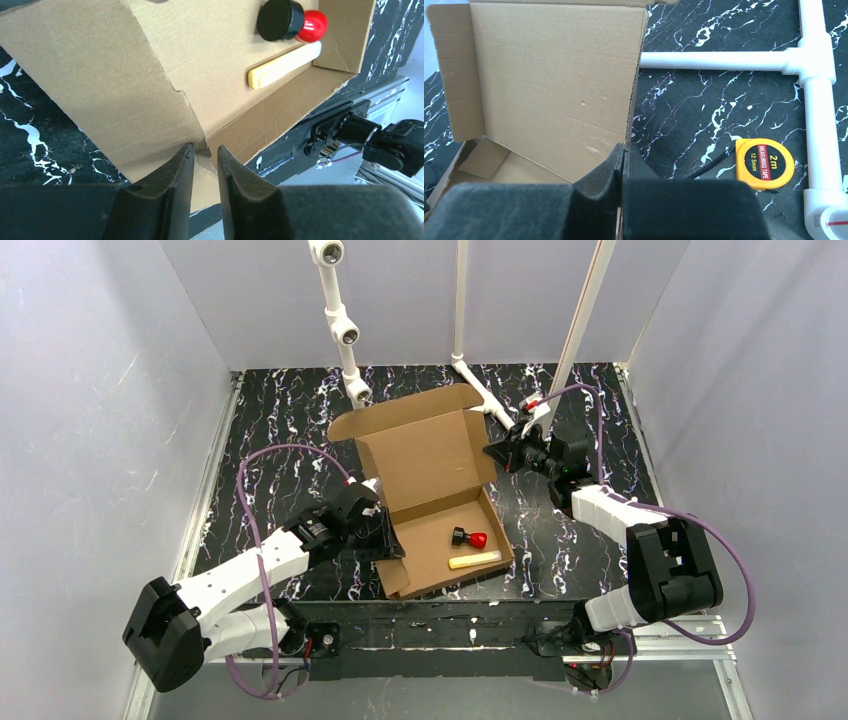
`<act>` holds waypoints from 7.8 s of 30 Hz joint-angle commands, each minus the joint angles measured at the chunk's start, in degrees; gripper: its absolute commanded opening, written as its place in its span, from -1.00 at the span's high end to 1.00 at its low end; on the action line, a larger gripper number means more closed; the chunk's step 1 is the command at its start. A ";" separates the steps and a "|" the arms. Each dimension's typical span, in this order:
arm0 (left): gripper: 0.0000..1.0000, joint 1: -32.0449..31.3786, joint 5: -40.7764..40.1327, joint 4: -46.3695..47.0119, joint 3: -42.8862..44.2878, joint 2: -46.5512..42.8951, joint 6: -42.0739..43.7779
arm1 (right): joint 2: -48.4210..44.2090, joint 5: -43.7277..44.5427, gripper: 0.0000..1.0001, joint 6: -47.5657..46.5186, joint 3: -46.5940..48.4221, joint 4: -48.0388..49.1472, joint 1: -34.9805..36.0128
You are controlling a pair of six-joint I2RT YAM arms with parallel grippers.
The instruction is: Fold the paper box
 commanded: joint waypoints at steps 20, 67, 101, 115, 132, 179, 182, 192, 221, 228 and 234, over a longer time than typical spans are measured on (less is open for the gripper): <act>-0.07 0.20 -6.36 -4.99 0.24 -13.07 7.54 | -1.31 -2.34 0.97 0.44 -0.61 0.83 -0.23; 1.00 0.18 -8.03 -14.89 4.64 -10.60 -3.99 | -2.28 -1.25 0.97 0.52 -1.00 0.49 -0.87; 0.09 0.23 -1.19 -5.67 4.53 1.43 0.82 | -2.08 -4.05 0.97 -0.22 -0.55 -0.68 -0.85; -0.09 0.67 -2.76 -0.52 0.98 -1.60 1.54 | -2.28 -4.80 0.78 -0.92 -0.16 -1.75 -0.87; -0.06 1.18 -2.40 12.48 -8.85 -10.40 0.10 | -1.57 -5.61 0.81 -0.75 0.09 -1.79 -0.87; 0.46 3.58 -3.64 9.99 -14.73 -16.45 -6.15 | -0.35 -5.79 0.84 -1.28 0.97 -3.00 -0.87; 0.45 3.58 -4.10 5.87 -11.56 -13.88 -6.35 | -0.35 -5.83 0.84 -1.31 0.97 -3.05 -0.87; 0.45 3.59 -3.94 -5.96 -1.62 -3.52 -6.31 | -0.27 -5.88 0.84 -1.27 1.15 -3.03 -0.87; 0.47 3.54 2.18 -0.99 3.06 0.25 -7.38 | 0.43 -6.37 0.85 -1.36 1.50 -3.27 -0.87; 0.47 3.02 4.30 -1.00 3.43 4.89 -7.82 | 0.25 -6.27 0.85 -1.36 1.50 -3.40 -0.85; 0.47 2.84 4.21 -0.75 3.80 5.96 -7.16 | 0.40 -6.47 0.85 -1.36 1.67 -3.45 -0.87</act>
